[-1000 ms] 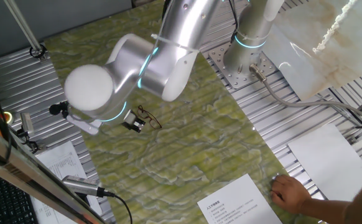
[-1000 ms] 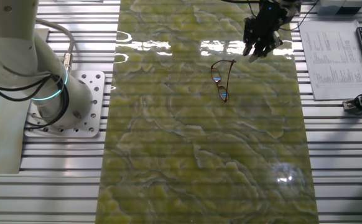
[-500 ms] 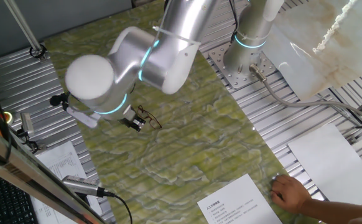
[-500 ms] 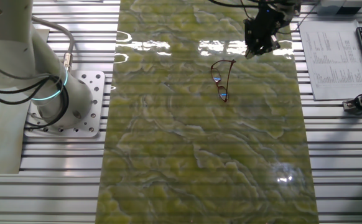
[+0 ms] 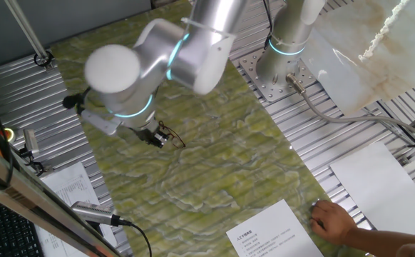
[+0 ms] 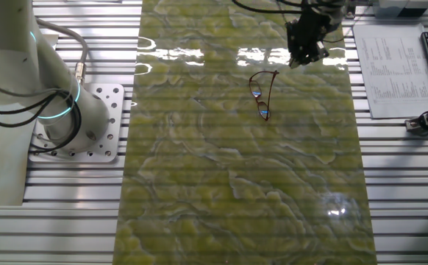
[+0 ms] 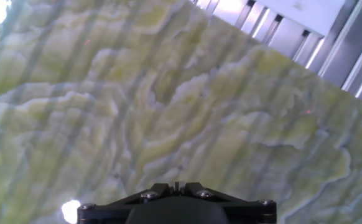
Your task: Unfold the leg of the glasses (with one hand)
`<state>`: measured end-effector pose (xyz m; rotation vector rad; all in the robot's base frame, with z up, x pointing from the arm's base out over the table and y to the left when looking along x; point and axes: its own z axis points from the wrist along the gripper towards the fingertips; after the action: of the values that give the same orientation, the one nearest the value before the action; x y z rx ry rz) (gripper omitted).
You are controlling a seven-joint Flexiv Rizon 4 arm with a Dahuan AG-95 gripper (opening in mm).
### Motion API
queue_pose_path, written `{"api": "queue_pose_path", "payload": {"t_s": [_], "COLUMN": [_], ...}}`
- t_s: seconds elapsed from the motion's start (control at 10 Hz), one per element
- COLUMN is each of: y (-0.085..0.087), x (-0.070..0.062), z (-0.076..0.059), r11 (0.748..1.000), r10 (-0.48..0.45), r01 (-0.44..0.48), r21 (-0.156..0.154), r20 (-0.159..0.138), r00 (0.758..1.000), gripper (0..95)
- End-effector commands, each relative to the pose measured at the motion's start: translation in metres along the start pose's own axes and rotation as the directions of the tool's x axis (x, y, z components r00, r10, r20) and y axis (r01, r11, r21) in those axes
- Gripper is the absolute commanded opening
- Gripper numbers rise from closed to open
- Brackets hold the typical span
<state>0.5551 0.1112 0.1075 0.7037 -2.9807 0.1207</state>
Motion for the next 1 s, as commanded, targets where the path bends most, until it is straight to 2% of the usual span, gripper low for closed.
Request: {"api": "queue_pose_path", "payload": {"t_s": [0.1,0.3,0.5,0.7,1.0], "y": [0.001,0.0011,0.0013,0.0014,0.0014], "x": [0.0001,0.0001,0.0001,0.0002,0.0002], "z": [-0.0016,-0.0017,-0.0019,-0.0021,-0.0021], "r11": [0.998,0.996,0.994,0.987,0.986], "r10": [0.063,0.091,0.112,0.158,0.164], "r01": [-0.063,-0.089,-0.113,-0.159,-0.167], "r21": [0.0,-0.019,-0.002,0.006,0.012], "r20": [0.07,0.123,0.11,0.121,0.134], "r00": [0.996,0.988,0.988,0.98,0.977], "gripper": [0.0,0.0,0.0,0.0,0.0]}}
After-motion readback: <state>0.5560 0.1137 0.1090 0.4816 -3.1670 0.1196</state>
